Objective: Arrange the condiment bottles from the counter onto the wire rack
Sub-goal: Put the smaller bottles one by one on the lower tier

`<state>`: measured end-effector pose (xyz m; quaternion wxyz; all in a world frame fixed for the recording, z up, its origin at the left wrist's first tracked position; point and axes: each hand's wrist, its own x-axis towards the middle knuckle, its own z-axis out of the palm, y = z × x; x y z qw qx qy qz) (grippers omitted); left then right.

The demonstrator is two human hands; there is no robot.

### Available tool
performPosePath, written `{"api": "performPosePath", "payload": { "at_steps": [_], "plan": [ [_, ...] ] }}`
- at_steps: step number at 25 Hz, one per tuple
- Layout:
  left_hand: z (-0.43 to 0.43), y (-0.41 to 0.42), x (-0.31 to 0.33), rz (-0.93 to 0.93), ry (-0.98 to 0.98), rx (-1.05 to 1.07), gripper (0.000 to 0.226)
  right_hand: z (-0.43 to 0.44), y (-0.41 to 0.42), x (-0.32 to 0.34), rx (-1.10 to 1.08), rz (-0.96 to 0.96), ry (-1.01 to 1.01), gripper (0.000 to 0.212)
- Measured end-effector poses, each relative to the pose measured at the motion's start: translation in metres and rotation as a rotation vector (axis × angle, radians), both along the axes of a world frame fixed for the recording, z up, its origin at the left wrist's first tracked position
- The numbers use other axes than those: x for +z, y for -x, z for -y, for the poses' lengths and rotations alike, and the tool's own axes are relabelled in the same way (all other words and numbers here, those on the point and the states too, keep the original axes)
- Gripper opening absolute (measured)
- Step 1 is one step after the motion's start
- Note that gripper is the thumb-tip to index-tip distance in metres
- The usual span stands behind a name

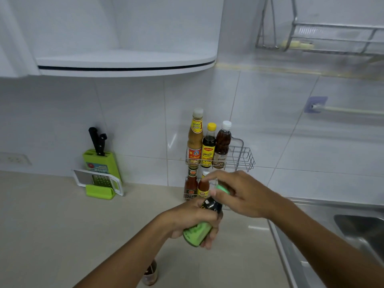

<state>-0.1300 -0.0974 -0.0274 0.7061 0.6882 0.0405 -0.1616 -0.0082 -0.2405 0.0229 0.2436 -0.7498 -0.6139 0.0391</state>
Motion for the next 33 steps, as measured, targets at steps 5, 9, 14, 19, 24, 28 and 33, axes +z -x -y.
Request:
{"api": "performPosePath", "payload": {
  "at_steps": [5, 9, 14, 19, 24, 28, 33],
  "plan": [
    [0.004, -0.017, -0.018, 0.092, -0.545, 0.335, 0.019, -0.018, 0.002, -0.030, -0.289, -0.090, 0.014, 0.034],
    [0.010, -0.019, -0.028, 0.200, -1.114, 0.467, 0.039, -0.020, 0.003, -0.038, -0.348, -0.236, 0.026, 0.025],
    [-0.002, -0.014, -0.004, -0.010, -0.246, 0.146, 0.011, -0.018, -0.002, -0.025, -0.191, -0.400, -0.024, 0.027],
    [0.011, -0.028, -0.022, 0.173, -0.846, 0.391, 0.041, -0.022, -0.006, -0.043, -0.278, -0.259, -0.195, 0.034],
    [0.008, -0.059, -0.032, 0.190, -0.735, 0.477, 0.057, -0.017, -0.020, -0.064, -0.385, -0.894, -0.279, 0.015],
    [-0.017, -0.080, -0.042, 0.108, -0.653, 0.341, 0.071, -0.008, -0.043, -0.083, -0.383, -0.889, -0.271, 0.026],
    [-0.081, -0.100, -0.095, -0.176, -0.646, 0.437, 0.061, -0.016, -0.088, -0.125, -0.671, -0.821, -0.413, 0.024]
  ]
}}
